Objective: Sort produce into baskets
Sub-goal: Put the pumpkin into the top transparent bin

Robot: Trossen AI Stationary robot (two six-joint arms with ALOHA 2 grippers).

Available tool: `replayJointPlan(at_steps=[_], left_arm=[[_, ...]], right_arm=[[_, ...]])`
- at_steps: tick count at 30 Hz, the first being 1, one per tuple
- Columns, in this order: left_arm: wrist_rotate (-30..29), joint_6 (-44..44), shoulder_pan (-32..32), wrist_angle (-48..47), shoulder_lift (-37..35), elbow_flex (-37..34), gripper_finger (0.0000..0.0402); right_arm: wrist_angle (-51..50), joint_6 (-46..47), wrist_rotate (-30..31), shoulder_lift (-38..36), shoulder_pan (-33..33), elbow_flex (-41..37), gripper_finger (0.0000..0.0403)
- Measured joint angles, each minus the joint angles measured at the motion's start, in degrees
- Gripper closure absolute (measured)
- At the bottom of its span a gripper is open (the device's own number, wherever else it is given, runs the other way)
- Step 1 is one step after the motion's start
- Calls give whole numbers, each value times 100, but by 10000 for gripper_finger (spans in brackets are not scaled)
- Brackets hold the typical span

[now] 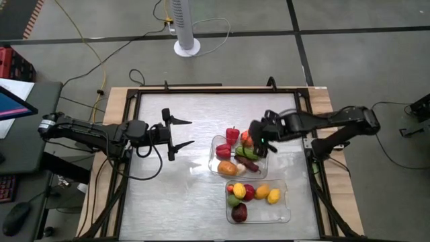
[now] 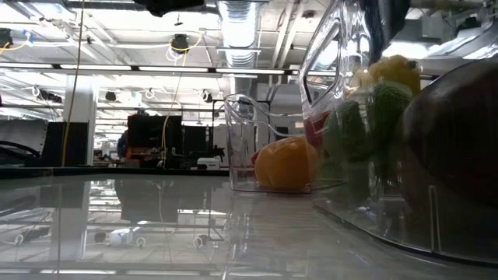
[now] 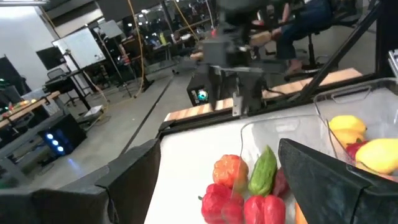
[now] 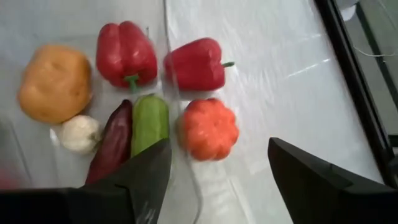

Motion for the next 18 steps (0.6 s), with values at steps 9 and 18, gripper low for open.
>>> replayJointPlan(at_steps=[9, 18], left_arm=[[1006, -445, 886, 370, 226, -251, 88], [2198, -1131, 2509, 604, 1147, -439, 88]], right_arm=[[89, -870, -902, -2, -1713, -6, 100], [174, -1642, -2405, -9, -3127, -1100, 101]])
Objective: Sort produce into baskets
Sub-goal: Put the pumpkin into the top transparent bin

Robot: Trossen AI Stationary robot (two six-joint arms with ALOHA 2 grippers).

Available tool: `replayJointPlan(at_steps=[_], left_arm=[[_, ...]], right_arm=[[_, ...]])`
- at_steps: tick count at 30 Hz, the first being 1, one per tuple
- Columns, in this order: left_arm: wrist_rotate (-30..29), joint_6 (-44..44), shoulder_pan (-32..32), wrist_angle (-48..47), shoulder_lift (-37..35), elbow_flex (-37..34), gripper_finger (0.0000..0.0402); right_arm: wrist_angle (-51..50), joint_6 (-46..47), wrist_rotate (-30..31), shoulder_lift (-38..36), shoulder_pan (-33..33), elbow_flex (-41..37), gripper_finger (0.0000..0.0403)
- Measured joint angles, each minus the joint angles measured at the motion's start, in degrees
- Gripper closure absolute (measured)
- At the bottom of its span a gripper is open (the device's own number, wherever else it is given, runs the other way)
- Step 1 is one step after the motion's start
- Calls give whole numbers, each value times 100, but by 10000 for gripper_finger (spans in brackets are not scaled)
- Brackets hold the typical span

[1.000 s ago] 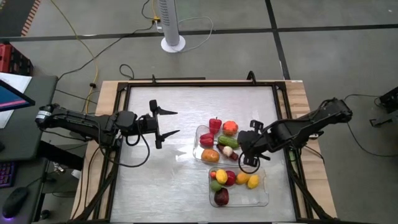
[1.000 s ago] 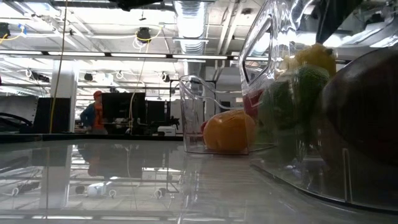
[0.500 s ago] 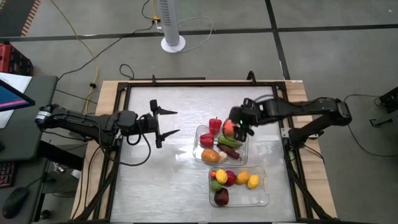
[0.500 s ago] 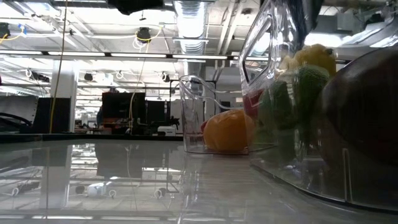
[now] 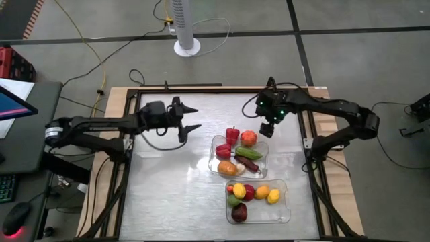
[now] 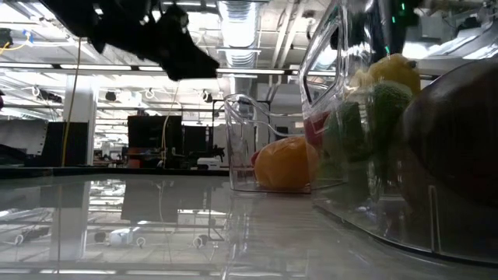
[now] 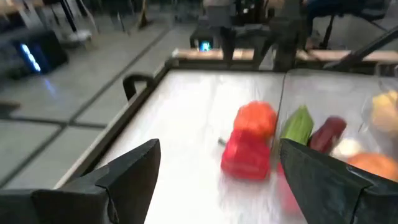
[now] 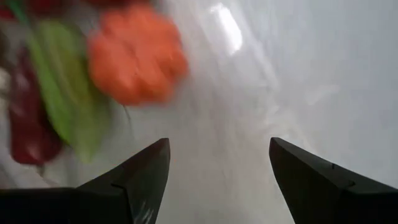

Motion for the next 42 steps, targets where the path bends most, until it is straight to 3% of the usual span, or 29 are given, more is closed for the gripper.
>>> replayJointPlan(at_steps=[5, 10, 16, 22, 33, 42], left_arm=[[448, -41, 523, 162, 532, 0, 88], [807, -88, 759, 597, 977, -2, 88], [1097, -90, 916, 756, 1235, -2, 88], [1129, -109, 946, 690, 1240, -2, 88], [1119, -38, 984, 724, 1237, 0, 88], [1115, -12, 1032, 716, 1237, 2, 88]], right_arm=[[565, -278, -688, 2, -490, -698, 101], [1042, -347, -1301, 45, -845, -901, 101], [1247, -505, -2136, 799, -759, -894, 101], [1289, -685, -2181, 1566, -760, -448, 87], [1739, -861, -2160, 2045, -694, 360, 7], [1318, -1111, -2143, 3072, -571, 1486, 8]])
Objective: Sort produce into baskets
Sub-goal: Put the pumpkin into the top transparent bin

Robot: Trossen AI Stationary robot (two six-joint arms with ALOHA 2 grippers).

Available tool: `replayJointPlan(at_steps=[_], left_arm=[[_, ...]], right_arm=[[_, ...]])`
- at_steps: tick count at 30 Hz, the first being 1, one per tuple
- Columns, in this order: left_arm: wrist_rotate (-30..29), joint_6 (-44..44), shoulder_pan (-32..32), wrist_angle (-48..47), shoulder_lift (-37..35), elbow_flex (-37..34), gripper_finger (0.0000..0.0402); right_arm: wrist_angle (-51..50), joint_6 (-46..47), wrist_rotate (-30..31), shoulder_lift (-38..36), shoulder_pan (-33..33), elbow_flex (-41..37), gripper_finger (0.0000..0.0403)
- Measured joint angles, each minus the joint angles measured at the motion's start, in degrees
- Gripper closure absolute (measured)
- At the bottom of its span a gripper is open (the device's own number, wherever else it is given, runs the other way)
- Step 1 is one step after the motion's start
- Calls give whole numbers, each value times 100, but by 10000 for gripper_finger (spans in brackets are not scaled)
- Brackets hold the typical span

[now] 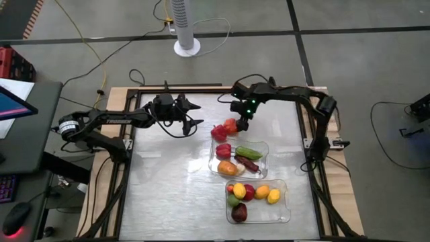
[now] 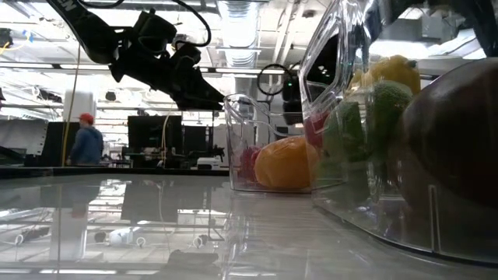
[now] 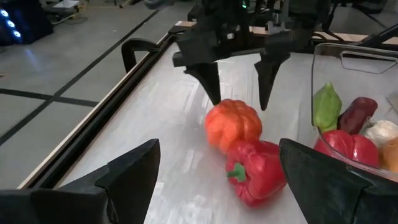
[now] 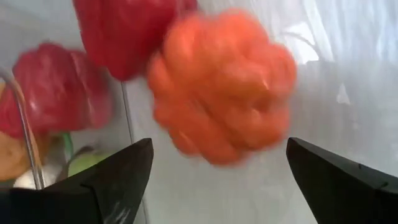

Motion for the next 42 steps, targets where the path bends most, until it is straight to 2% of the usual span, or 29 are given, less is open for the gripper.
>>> replayJointPlan(at_steps=[5, 8, 13, 24, 29, 36, 42], left_arm=[[4, 41, 48, -23, -2, 0, 88], [2, 87, 117, -91, -2, 1, 88], [160, 108, 255, -93, -2, 0, 88], [393, -22, 340, -90, -2, 2, 88], [485, -34, 340, -89, -4, 2, 88], [485, -32, 338, -87, -7, 2, 88], [490, -34, 338, -86, -7, 2, 88]], right_arm=[[-39, -166, 51, 365, 154, 586, 4], [-19, -349, 346, 414, 266, 824, 4], [2, -627, 1010, 416, 491, 958, 3], [252, -835, 1358, 572, 697, 978, 4], [200, -862, 1726, 638, 733, 989, 26], [226, -924, 1746, 639, 732, 984, 79], [152, -926, 1748, 642, 729, 1028, 89]])
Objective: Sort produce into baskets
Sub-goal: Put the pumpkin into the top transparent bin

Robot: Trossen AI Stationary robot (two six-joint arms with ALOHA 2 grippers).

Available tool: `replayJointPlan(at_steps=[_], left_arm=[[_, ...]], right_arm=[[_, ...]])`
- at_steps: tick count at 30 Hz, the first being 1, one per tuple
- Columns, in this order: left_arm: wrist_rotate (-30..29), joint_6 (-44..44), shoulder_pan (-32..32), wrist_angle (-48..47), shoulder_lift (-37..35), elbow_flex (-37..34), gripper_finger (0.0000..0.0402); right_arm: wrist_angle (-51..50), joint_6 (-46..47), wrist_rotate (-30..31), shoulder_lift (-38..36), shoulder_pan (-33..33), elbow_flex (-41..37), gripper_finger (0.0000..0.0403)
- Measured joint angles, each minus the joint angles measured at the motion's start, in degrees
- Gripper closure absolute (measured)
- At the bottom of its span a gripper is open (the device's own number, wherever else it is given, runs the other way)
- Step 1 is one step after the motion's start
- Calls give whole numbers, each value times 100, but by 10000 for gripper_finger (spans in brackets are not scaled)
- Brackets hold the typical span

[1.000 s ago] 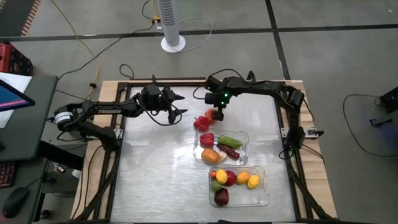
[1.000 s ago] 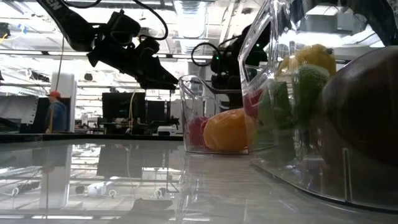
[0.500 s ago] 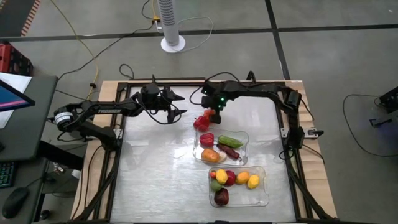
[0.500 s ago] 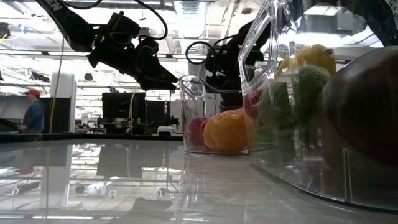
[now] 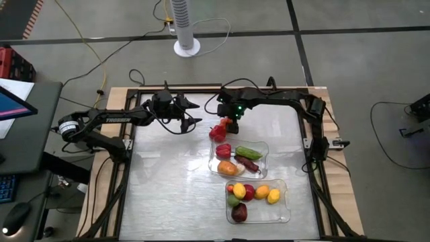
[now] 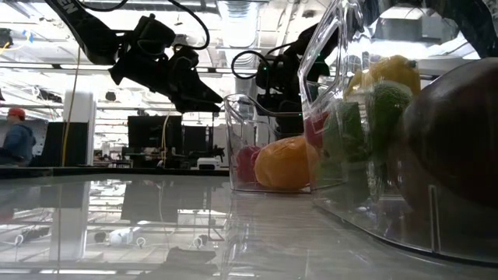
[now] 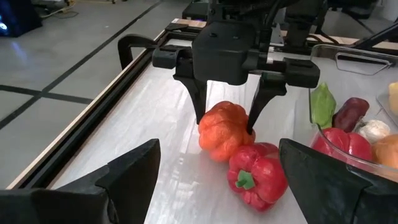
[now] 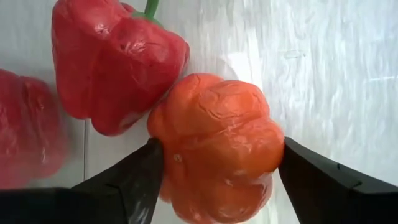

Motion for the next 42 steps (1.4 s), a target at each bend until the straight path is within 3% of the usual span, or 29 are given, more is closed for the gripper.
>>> replayJointPlan(at_steps=[9, 19, 25, 30, 42], left_arm=[[0, -4, 0, -1, 0, 0, 88], [-1, -13, 0, -15, 0, 0, 88], [-2, -115, 0, 28, -2, 2, 88], [0, -162, 0, -9, 0, 2, 88], [260, -8, -40, -368, -2, 4, 88]], right_arm=[[-979, -46, 175, -15, 63, 858, 91], [-3252, 210, 215, -22, 425, 2273, 92], [-4225, 468, -492, -31, 860, 2814, 92], [-4437, 815, -1302, -33, 1231, 2789, 91], [-4098, 1728, -1001, -40, 1808, 2433, 12]])
